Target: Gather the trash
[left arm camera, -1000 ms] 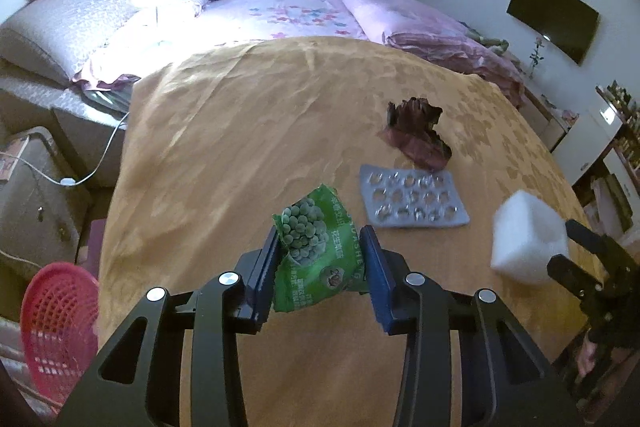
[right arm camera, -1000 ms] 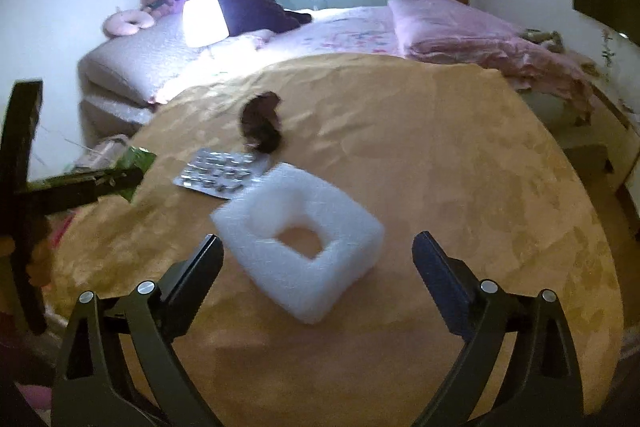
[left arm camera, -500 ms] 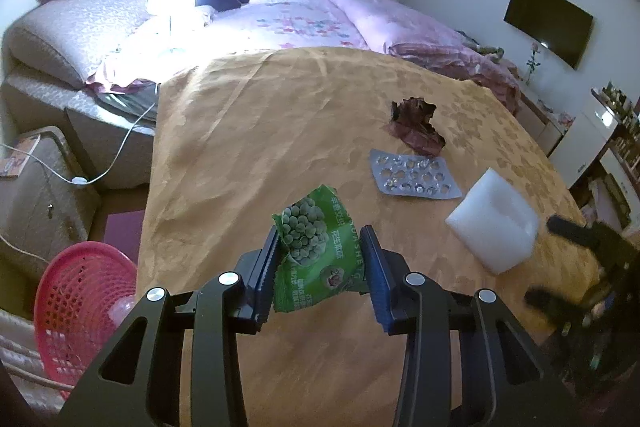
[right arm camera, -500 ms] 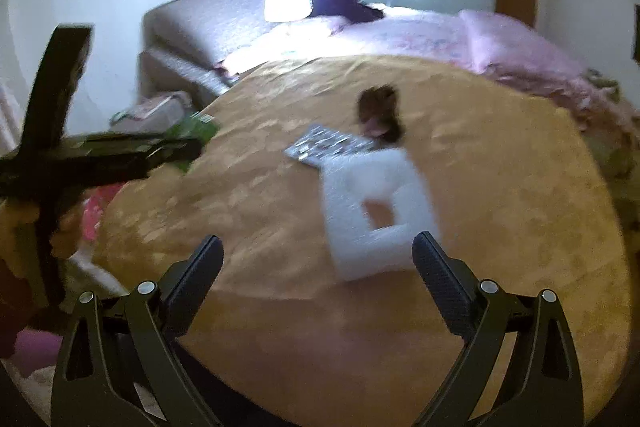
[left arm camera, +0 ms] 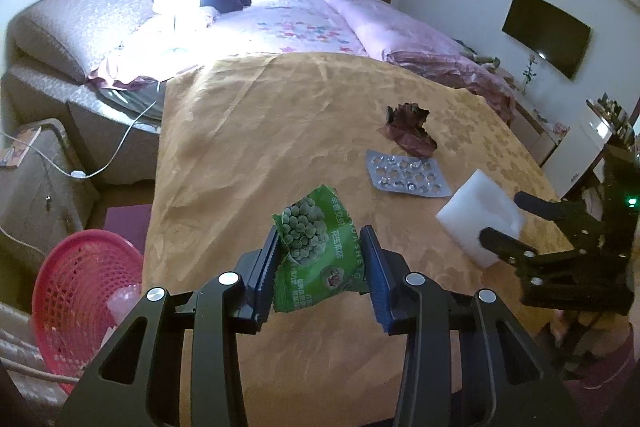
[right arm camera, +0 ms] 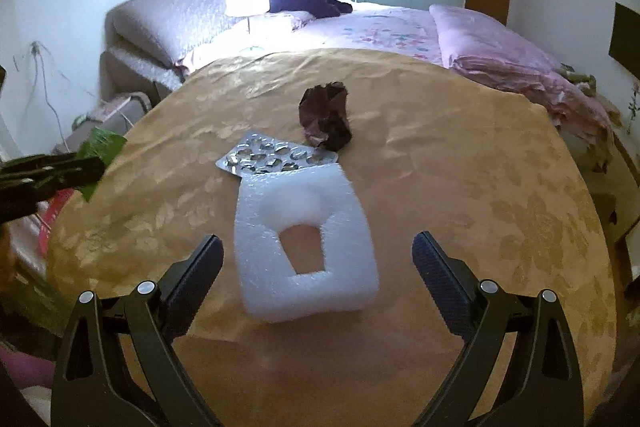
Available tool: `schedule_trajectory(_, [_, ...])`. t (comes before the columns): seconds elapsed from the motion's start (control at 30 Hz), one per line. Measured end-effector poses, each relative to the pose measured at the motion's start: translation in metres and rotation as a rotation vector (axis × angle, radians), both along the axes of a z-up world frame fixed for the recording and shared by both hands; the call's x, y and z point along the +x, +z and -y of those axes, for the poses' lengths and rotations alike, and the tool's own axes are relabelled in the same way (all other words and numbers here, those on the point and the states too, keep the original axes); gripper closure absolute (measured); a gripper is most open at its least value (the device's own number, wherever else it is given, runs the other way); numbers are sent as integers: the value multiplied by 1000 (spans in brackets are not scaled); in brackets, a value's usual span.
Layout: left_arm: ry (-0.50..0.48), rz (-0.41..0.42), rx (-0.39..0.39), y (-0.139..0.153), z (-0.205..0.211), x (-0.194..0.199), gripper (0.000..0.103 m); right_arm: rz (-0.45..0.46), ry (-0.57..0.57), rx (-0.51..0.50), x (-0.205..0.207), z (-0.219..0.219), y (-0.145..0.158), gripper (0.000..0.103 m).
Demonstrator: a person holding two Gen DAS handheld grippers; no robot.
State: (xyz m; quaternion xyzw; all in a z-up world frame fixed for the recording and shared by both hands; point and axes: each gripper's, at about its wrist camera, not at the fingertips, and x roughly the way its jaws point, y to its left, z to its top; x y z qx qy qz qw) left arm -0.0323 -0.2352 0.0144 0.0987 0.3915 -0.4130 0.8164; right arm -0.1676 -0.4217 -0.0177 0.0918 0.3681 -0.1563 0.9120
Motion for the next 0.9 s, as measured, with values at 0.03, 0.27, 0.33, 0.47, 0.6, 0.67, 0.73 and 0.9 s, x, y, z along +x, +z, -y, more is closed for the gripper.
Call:
schedule_trajectory(0.03, [4,-3,-3,0,-4,-1,65,-7,2,-2,2,-1,-1,11])
schedule_trajectory(0.27, [42,-11,-11,2,-26,-3,65,-39,-10,53,9,-1,-7,37])
schedule_trajectory(0.33, [53,-14,-8,3,-33,-3,65,-27,-12,59,8,-3,-4,37])
schedule_trajectory(0.47, [78,-11,1,4,-45,-3,65,6,-1,65,6,-11,3,38])
schedule_trajectory(0.6, [101,1,4,9,-58,-5,65,22,26,74,8,-21,9,38])
schedule_trajectory(0.67, [114,6,4,11,-66,-5,65,25,46,80,11,-27,12,38])
schedule_trajectory(0.73, [132,1,2,13,-75,-5,65,27,62,90,15,-32,13,38])
schedule_trajectory(0.9, [179,10,2,17,-97,-3,65,32,101,115,25,-46,16,38])
